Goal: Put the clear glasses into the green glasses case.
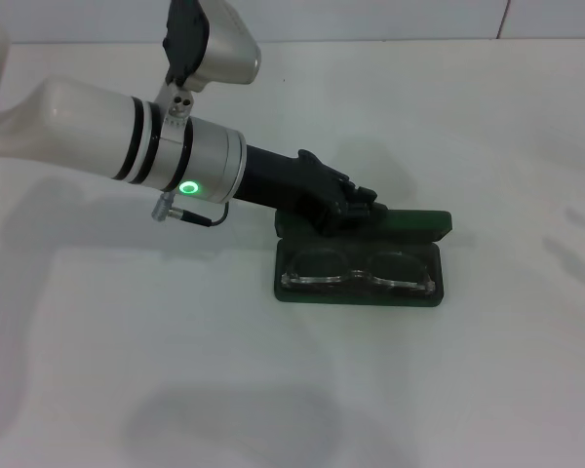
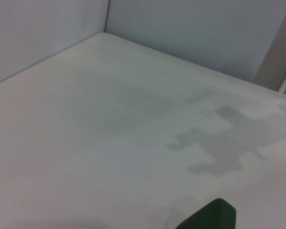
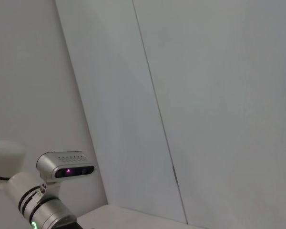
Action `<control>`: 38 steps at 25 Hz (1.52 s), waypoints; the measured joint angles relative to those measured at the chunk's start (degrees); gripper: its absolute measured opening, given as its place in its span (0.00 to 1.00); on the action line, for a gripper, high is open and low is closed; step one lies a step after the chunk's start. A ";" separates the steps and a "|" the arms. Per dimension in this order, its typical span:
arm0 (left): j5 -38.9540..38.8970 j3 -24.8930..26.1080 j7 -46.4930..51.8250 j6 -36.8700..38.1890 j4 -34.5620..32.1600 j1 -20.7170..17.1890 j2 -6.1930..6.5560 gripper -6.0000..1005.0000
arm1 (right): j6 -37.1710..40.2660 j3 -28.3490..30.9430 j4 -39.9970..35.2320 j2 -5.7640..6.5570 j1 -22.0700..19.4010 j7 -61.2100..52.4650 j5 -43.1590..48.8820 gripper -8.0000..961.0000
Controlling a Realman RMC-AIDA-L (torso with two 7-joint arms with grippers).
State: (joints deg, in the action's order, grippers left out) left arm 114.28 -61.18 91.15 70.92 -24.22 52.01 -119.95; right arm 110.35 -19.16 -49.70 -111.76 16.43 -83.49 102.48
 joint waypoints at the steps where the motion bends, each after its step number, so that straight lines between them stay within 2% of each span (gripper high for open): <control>1: 0.01 -0.03 0.00 0.10 0.01 0.00 -0.01 0.22 | 0.00 0.00 0.01 0.00 0.00 0.03 0.00 0.56; 9: -0.57 -2.36 -0.95 0.71 0.02 -0.93 -0.23 0.23 | -0.06 0.00 0.08 -0.28 0.01 0.16 0.00 0.56; 15: -6.41 -8.78 -3.22 0.70 -0.49 -3.51 -0.25 0.23 | -0.05 0.00 0.13 -0.30 0.01 0.17 0.00 0.56; 19: -8.82 -11.65 -4.00 0.70 -0.80 -3.87 -0.32 0.24 | -0.05 0.04 0.13 -0.30 0.01 0.17 0.00 0.56; 27: -11.35 -13.66 -4.82 2.12 -2.18 -5.27 -0.33 0.24 | -0.05 0.00 0.23 -0.12 0.42 0.17 0.00 0.56; 31: -12.77 -13.71 -3.63 6.58 -7.52 -7.29 -0.34 0.24 | -0.05 0.00 0.68 0.11 0.41 0.17 0.01 0.56; 38: -17.75 -13.08 0.82 17.11 -23.96 -15.68 0.22 0.25 | -0.19 -0.53 2.95 0.33 1.67 0.52 1.41 0.56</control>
State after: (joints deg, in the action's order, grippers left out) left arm 96.54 -74.26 91.98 88.02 -48.18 36.33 -119.73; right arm 110.16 -19.69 -46.74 -111.43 18.09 -82.96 103.88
